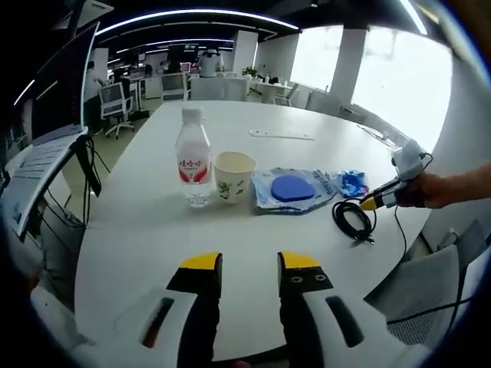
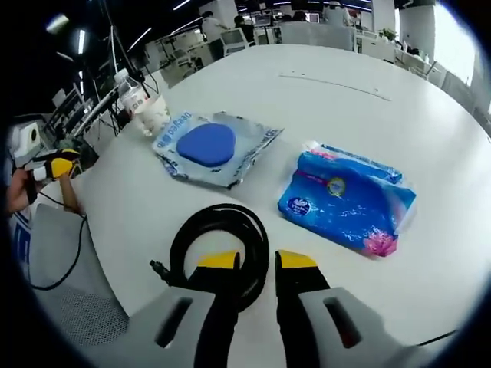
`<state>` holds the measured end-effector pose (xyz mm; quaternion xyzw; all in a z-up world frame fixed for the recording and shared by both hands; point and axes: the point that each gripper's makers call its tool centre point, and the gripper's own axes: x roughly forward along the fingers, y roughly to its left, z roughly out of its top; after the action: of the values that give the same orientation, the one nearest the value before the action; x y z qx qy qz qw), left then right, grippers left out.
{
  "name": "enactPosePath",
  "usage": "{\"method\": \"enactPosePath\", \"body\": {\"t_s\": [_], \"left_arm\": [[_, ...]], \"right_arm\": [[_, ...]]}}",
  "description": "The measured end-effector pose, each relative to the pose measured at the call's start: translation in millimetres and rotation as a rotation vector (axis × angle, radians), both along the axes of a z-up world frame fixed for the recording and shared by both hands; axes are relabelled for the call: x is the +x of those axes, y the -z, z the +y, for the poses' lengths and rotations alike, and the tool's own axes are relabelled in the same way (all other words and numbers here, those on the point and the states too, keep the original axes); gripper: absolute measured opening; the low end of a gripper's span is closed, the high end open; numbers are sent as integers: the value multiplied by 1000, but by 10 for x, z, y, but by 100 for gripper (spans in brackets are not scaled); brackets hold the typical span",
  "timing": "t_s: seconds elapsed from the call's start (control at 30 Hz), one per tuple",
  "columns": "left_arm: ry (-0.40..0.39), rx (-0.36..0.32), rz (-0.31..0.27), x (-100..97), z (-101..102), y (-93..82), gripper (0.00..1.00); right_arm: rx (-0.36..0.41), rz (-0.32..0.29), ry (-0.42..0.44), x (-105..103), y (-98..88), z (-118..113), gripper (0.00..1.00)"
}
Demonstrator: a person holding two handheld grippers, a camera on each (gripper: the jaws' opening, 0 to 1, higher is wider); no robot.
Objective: Arrange the tabletop items into an orderly group along one side of the table until the central work area is clear of visible clutter.
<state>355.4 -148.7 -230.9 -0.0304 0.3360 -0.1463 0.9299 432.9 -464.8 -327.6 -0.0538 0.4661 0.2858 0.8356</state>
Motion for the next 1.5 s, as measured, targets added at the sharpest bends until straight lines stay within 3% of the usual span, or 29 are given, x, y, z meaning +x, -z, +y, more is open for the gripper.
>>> {"method": "enactPosePath", "body": {"t_s": [0.27, 0.93, 1.23, 1.37, 1.5], "left_arm": [[0, 0, 1, -12, 11, -4, 27], [1, -3, 0, 11, 52, -16, 27], [14, -5, -18, 107, 77, -78, 28], [23, -4, -22, 143, 77, -81, 28], [31, -5, -24, 173, 65, -85, 29]], "right_arm": [[-3, -2, 7, 8, -26, -2, 4], [-13, -1, 30, 14, -53, -78, 5], [15, -38, 64, 13, -253, -138, 10], [21, -72, 77, 20, -363, -184, 11], [59, -128, 85, 0, -521, -198, 19]]}}
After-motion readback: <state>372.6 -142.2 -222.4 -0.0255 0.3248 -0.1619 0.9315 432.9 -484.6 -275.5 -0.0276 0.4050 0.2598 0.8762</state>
